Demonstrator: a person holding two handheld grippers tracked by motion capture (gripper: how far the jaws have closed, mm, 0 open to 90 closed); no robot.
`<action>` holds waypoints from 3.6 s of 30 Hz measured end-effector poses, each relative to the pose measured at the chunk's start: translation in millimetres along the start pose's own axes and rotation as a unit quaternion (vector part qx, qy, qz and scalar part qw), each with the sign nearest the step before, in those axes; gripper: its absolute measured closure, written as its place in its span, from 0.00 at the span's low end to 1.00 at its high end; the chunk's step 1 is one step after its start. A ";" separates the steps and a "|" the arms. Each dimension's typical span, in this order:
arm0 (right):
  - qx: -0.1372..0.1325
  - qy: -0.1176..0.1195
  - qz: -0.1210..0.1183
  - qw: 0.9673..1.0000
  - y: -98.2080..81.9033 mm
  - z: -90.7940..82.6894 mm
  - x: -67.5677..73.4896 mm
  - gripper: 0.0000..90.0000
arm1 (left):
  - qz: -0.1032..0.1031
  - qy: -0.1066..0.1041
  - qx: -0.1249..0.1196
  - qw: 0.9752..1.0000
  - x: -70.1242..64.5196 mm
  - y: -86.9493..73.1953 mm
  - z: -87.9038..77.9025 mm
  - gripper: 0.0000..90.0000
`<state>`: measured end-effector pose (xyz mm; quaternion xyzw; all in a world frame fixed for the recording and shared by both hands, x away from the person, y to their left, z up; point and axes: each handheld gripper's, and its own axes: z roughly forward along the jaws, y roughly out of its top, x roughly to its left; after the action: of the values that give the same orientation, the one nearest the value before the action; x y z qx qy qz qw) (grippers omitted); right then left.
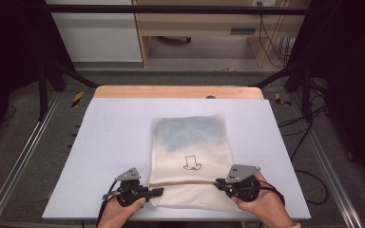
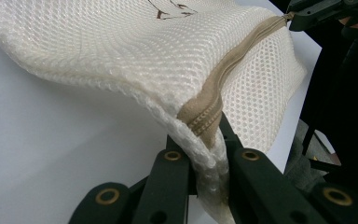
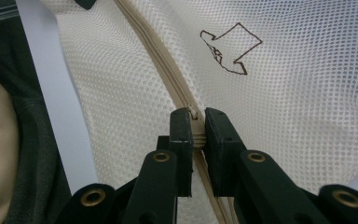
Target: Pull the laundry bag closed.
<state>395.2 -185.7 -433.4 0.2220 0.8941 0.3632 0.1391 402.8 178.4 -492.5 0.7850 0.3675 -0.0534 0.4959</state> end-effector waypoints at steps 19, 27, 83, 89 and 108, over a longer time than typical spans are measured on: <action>0.001 -0.009 0.009 1.000 -8.3 -7.5 -3.7 0.91 | 0.000 0.000 -0.002 1.000 0.5 0.5 -0.9 0.96; -0.001 -0.010 0.010 1.000 -10.2 -8.1 -3.2 0.91 | 0.000 0.001 -0.001 1.000 0.9 0.5 -1.1 0.96; 0.003 -0.030 0.031 0.999 -28.7 -23.4 -11.4 0.91 | 0.005 0.000 -0.002 1.000 0.0 2.4 -2.6 0.96; 0.003 -0.034 0.034 0.999 -31.4 -24.9 -13.1 0.91 | 0.004 0.000 -0.002 1.000 -0.3 1.9 -1.8 0.96; 0.002 -0.037 0.038 0.999 -36.6 -27.7 -13.2 0.91 | 0.005 -0.001 -0.002 1.000 -0.7 2.2 -2.3 0.96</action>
<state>384.4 -231.9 -439.0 0.2695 0.8802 0.3576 0.1574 403.0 179.4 -489.4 0.7858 0.3631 -0.0507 0.4981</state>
